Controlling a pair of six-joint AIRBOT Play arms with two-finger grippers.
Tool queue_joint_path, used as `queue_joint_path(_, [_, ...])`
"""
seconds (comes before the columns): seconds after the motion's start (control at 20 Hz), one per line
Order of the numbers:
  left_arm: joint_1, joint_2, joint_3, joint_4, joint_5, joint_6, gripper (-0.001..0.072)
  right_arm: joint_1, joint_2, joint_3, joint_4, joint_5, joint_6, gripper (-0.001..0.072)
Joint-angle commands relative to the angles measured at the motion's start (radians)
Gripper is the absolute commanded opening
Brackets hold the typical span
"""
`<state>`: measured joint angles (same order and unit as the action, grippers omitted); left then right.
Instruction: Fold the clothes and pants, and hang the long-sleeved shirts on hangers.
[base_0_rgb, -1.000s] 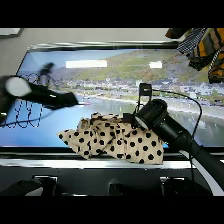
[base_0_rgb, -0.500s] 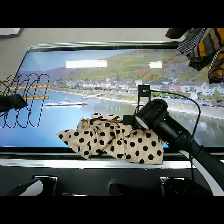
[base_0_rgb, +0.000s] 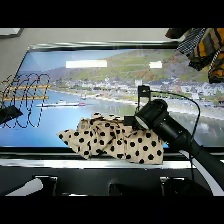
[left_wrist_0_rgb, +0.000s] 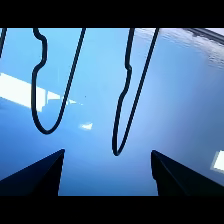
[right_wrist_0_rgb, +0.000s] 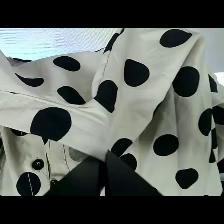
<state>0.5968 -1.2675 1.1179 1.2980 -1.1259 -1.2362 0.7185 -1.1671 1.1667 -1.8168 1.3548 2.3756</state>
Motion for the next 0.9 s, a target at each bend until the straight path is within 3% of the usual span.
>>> queue_joint_path(0.0, [-0.011,-0.077,-0.01,-0.016,0.06,0.044,0.0614,0.0,0.001,0.0,0.0,0.014,-0.001,0.0017])
queue_joint_path(0.75, [-0.112,-0.316,-0.01,-0.015,0.07,0.063,0.0591,0.0,0.001,0.0,-0.001,0.035,-0.012,0.0017])
queue_joint_path(0.8, [-0.113,-0.318,-0.01,-0.015,0.069,0.063,0.0486,0.0,0.001,0.0,-0.001,0.035,-0.012,0.0018])
queue_joint_path(0.85, [-0.112,-0.318,-0.01,-0.014,0.069,0.063,0.0299,0.0,0.001,0.0,-0.001,0.035,-0.012,0.0018])
